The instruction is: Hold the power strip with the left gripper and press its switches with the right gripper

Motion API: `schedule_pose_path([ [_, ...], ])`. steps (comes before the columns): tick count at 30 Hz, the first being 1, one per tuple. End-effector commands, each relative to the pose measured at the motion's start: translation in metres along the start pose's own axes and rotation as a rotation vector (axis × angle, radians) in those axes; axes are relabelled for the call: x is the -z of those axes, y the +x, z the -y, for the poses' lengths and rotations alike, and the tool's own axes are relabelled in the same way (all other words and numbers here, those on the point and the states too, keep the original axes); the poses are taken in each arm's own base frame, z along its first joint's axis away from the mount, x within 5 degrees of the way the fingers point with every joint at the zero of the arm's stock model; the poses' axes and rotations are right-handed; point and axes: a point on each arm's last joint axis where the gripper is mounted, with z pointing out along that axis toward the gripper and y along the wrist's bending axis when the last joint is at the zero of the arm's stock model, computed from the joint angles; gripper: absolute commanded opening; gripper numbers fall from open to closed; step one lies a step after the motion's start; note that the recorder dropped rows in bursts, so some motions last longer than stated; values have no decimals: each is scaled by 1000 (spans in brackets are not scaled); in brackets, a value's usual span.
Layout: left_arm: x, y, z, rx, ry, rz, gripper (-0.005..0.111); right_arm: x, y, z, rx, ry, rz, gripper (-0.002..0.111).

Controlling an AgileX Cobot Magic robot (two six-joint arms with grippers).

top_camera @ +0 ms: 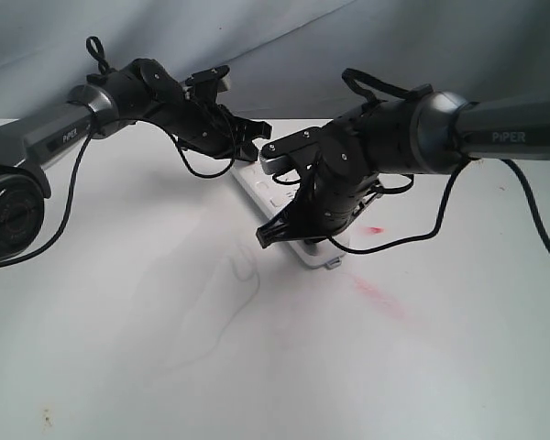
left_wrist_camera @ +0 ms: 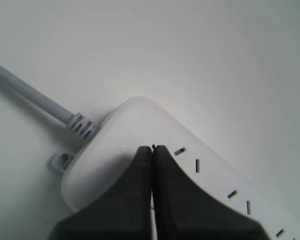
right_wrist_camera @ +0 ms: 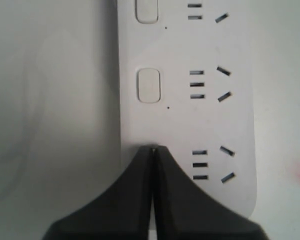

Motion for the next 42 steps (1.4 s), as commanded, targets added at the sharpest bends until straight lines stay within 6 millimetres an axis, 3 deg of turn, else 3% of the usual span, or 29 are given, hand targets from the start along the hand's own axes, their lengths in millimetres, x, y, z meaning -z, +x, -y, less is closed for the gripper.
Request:
schedule_pose_path([
  [1, -3, 2, -1, -6, -4, -10, 0, -58, 61, -10, -15, 7, -402, 0],
  [5, -3, 2, -1, -6, -4, -10, 0, -49, 55, -9, -11, 4, -374, 0],
  [11, -3, 2, -1, -6, -4, -10, 0, 8, 24, -3, -27, 13, -154, 0],
  [15, -3, 2, -1, -6, -4, -10, 0, 28, 12, 2, -46, 3, -40, 0],
  [29, -3, 2, -1, -6, -4, -10, 0, 38, -16, 8, -74, 17, 168, 0],
  [37, -3, 2, -1, -6, -4, -10, 0, 36, -16, 8, -77, 15, 164, 0],
  [42, -3, 2, -1, -6, -4, -10, 0, 19, -10, 6, -79, 17, 104, 0],
])
